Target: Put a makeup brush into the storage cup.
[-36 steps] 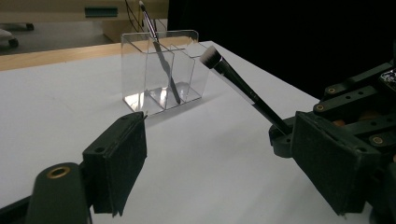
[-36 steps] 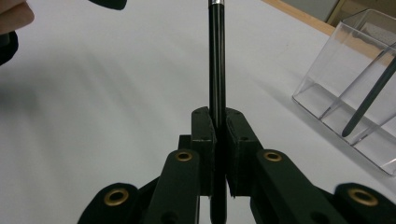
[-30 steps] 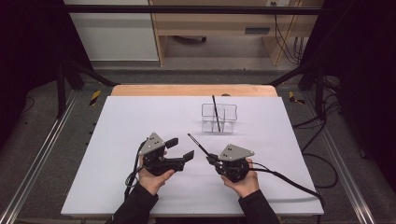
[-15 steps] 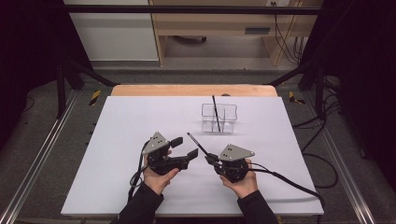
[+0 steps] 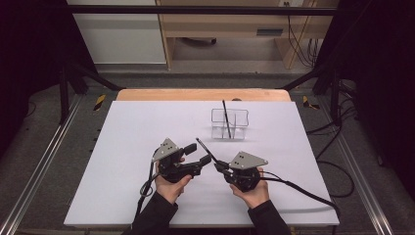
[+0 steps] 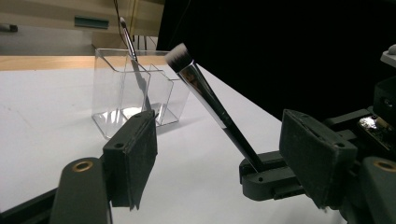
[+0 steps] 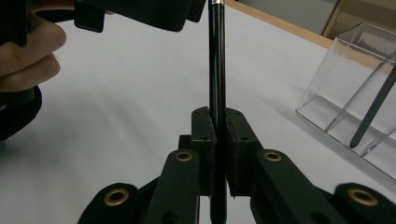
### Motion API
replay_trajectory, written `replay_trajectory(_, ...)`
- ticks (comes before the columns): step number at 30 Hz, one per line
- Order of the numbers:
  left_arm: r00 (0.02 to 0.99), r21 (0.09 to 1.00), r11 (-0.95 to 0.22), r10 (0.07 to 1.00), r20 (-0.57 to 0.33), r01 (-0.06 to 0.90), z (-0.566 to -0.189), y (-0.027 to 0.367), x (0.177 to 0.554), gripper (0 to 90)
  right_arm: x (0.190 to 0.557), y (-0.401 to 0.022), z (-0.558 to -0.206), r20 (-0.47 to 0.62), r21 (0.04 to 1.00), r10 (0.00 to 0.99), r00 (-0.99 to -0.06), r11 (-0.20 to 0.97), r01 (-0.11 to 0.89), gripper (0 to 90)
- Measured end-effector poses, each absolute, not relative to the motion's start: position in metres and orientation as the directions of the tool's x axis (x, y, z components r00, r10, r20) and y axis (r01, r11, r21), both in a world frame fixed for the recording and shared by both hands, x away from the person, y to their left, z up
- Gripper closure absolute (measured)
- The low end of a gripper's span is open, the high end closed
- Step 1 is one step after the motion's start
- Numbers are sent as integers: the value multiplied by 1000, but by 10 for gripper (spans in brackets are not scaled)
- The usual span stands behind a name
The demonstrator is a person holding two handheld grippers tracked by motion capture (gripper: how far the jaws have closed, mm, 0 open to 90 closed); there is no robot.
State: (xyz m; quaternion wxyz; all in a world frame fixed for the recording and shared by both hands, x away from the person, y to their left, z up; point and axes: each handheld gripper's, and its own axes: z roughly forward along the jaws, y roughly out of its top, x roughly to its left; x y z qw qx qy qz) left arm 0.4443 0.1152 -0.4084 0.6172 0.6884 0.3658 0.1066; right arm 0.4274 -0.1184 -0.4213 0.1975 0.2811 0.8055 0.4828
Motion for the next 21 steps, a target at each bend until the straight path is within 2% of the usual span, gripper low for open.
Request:
replay_trajectory(10,703,922,81,624,-342,378,-411,110,445,304,426,-119,-420,-40,899,647,-761,355,255,840)
replay_trajectory(21,693,911,134,609,-386,390,-413,108,444,391,426,-118,-419,-27,909,652,-758,331,252,840)
